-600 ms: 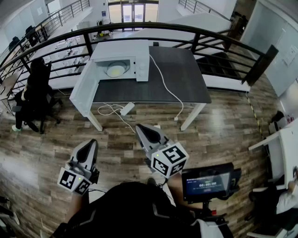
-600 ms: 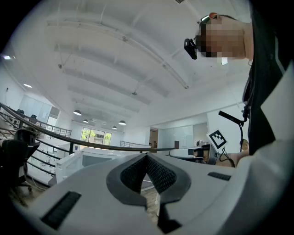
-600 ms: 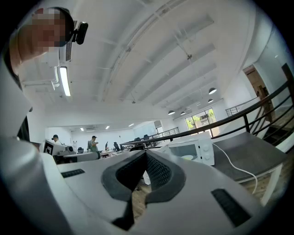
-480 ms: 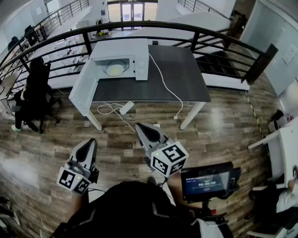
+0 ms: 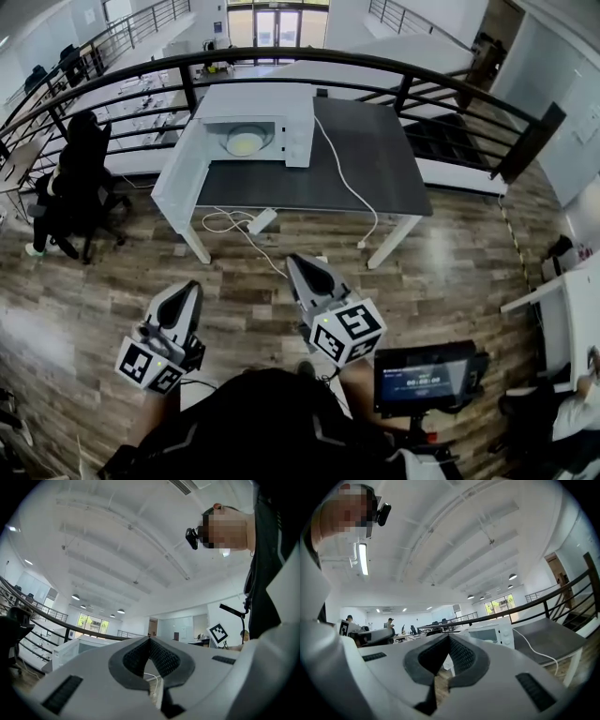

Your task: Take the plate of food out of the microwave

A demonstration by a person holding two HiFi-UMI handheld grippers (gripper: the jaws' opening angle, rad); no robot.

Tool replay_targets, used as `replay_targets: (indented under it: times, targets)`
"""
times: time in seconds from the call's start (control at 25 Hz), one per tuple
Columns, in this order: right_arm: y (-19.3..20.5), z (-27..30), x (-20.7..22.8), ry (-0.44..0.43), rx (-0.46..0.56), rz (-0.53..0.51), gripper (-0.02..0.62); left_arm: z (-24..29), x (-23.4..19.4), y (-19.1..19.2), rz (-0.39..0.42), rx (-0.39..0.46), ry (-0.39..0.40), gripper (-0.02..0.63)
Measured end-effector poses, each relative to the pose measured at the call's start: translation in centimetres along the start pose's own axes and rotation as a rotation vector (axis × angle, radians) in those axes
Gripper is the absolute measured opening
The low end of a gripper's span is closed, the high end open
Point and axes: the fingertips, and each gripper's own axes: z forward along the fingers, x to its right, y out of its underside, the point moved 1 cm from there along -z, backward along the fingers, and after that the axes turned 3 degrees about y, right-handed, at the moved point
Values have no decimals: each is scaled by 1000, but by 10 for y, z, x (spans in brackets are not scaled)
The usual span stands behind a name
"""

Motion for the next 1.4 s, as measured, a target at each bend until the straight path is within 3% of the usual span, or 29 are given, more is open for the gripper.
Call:
replay_targets:
  times: [0.44,0.84,1.12,1.4]
  targets:
    - [16,31,-39,2,-28,14,2,-40,-39,7,2,-50,5,3]
    - [24,53,-60,62,-23,-1,2,-65,-74,13,-31,-89,60,3]
    - [22,85,-37,46,-25,3,2,-36,-97,15,-14,-87,50,3]
    - [10,125,17,15,-18,27,2,23,-123,22,13,-107,30,3]
